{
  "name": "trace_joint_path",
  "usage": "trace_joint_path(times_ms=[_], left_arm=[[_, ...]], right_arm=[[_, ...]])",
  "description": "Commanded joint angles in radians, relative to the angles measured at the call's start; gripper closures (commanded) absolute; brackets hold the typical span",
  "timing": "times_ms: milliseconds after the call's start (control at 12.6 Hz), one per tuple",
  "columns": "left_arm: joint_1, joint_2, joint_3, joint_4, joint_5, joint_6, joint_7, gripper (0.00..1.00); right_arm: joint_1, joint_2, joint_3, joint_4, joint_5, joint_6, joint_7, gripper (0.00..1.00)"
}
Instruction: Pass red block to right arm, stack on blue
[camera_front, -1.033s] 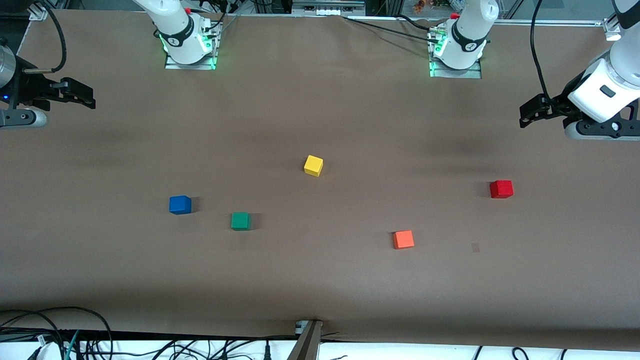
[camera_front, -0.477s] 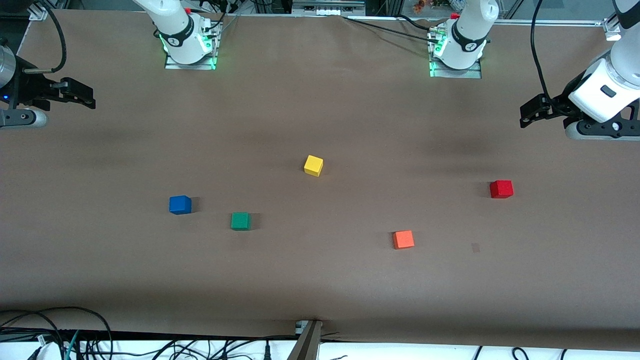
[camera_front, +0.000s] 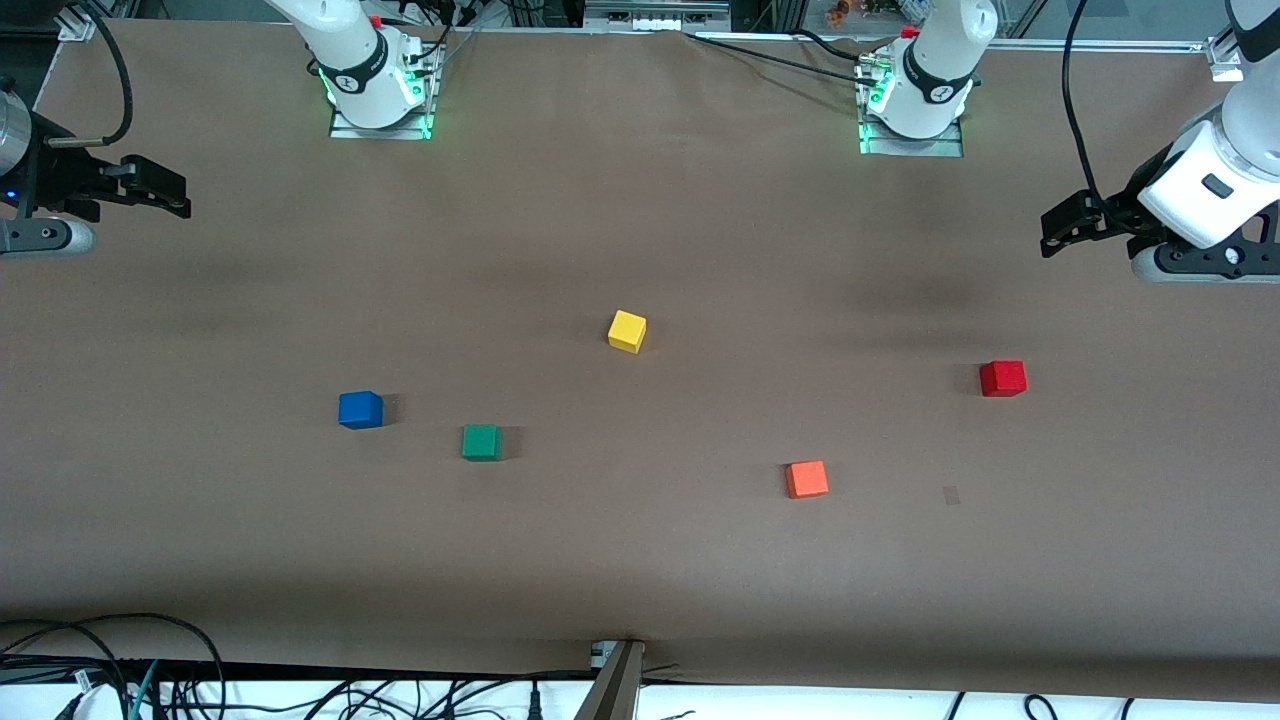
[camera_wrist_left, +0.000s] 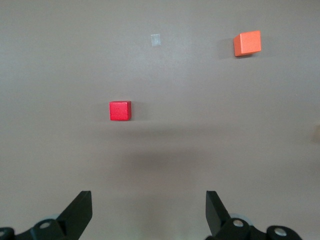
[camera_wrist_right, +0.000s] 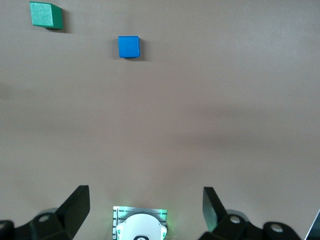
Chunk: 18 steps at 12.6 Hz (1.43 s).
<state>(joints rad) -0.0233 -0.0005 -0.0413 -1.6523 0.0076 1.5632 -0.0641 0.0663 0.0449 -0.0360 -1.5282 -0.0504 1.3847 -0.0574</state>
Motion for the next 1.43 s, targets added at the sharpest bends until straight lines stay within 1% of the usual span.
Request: trace_joint_path(times_ms=[0,397,636,715,874,953,1192,1271,1350], left_arm=[[0.005,0.017,-0.005,0.022,0.011,-0.020,0.015,0.00],[0.003,0.027,-0.003,0.022,0.022,-0.035,0.023,0.00],[0.009,0.033,-0.002,0.013,0.022,-0.083,0.026,0.00],[0.017,0.036,0.000,0.009,0.022,-0.119,0.026,0.00],[0.052,0.045,0.000,-0.018,0.023,-0.123,0.029,0.00],[0.074,0.062,0.000,-0.030,0.023,-0.103,0.030,0.00],[0.102,0.137,0.000,-0.038,0.025,0.018,0.033,0.00],[0.111,0.169,0.001,-0.052,0.029,0.075,0.033,0.00],[0.120,0.191,0.001,-0.078,0.060,0.143,0.043,0.00]], right_arm=[[-0.010,0.012,0.008,0.028,0.001,-0.007,-0.007,0.00],[-0.010,0.016,0.010,0.028,0.003,-0.007,-0.005,0.00],[-0.008,0.018,0.010,0.029,0.003,-0.007,-0.005,0.00],[-0.008,0.018,0.010,0.029,0.003,-0.007,-0.005,0.00],[-0.008,0.018,0.010,0.029,0.003,-0.007,-0.005,0.00],[-0.008,0.018,0.010,0.029,0.003,-0.007,-0.005,0.00],[-0.008,0.019,0.010,0.029,0.003,-0.006,-0.007,0.00],[-0.007,0.020,0.011,0.029,0.003,-0.006,-0.005,0.00],[-0.005,0.021,0.011,0.028,0.004,-0.006,0.001,0.00]])
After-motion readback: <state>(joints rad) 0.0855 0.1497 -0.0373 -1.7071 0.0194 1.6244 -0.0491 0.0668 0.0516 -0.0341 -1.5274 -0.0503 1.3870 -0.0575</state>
